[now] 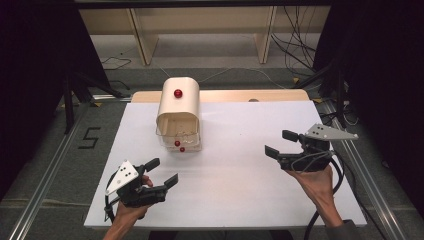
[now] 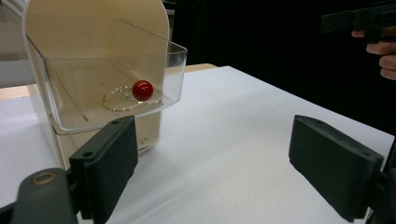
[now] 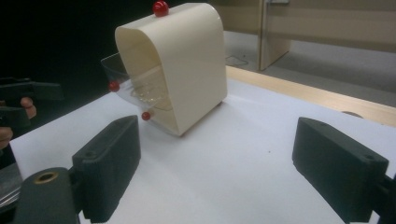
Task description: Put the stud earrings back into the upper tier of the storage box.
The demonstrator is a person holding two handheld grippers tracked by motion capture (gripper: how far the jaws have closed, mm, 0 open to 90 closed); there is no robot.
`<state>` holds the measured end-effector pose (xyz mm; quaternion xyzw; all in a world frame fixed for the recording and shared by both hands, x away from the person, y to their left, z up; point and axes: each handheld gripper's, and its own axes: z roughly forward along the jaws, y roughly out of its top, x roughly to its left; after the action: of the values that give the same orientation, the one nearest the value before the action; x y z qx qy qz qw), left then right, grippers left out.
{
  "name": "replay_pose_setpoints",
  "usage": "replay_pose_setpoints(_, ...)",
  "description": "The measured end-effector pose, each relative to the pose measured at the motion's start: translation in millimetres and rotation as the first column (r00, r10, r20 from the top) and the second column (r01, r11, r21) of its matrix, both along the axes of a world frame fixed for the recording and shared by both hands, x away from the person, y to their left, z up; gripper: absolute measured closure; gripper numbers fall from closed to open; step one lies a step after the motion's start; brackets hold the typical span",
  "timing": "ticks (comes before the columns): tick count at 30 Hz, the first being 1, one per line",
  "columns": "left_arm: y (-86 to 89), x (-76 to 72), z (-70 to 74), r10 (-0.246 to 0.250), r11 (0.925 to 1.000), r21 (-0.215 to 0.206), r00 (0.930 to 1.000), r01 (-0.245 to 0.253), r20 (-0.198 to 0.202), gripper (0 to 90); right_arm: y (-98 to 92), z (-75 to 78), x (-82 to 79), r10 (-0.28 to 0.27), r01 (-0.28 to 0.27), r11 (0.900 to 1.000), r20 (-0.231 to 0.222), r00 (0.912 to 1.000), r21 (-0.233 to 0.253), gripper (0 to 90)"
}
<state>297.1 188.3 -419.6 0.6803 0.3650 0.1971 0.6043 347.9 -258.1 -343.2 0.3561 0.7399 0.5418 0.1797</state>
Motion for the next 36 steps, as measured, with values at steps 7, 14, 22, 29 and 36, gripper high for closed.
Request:
replay_pose_setpoints(7, 0.0, -0.1, 0.1, -0.002, 1.0000, 0.001, 1.0000, 0.002, 0.001, 15.3, -3.9, -24.0, -15.1, -0.017, 0.016, 1.000, 0.038, 0.9991, 0.019, 16.1)
replay_pose_setpoints(14, 0.0, 0.1, -0.1, -0.005, 1.0000, 0.004, 1.0000, 0.005, -0.002, 15.3, 1.6, -46.6, -26.1, 0.001, -0.002, 0.999, 0.019, 0.9998, 0.054, 16.6)
replay_pose_setpoints(22, 0.0, -0.4, -0.1, -0.010, 0.9999, 0.008, 0.9999, 0.010, -0.003, 15.3, 1.3, -62.0, -35.3, 0.009, -0.009, 0.998, 0.002, 1.0000, 0.062, 17.5)
replay_pose_setpoints(29, -0.6, 0.5, -0.5, -0.008, 0.9999, 0.006, 1.0000, 0.008, -0.004, 15.3, -2.6, -66.2, -37.7, -0.001, 0.002, 0.997, -0.015, 0.9999, 0.076, 17.2)
replay_pose_setpoints(36, -0.3, 0.2, -0.3, -0.010, 0.9999, 0.005, 0.9999, 0.010, -0.004, 15.2, -5.9, -66.9, -39.1, -0.005, 0.006, 0.996, -0.009, 0.9999, 0.091, 17.3)
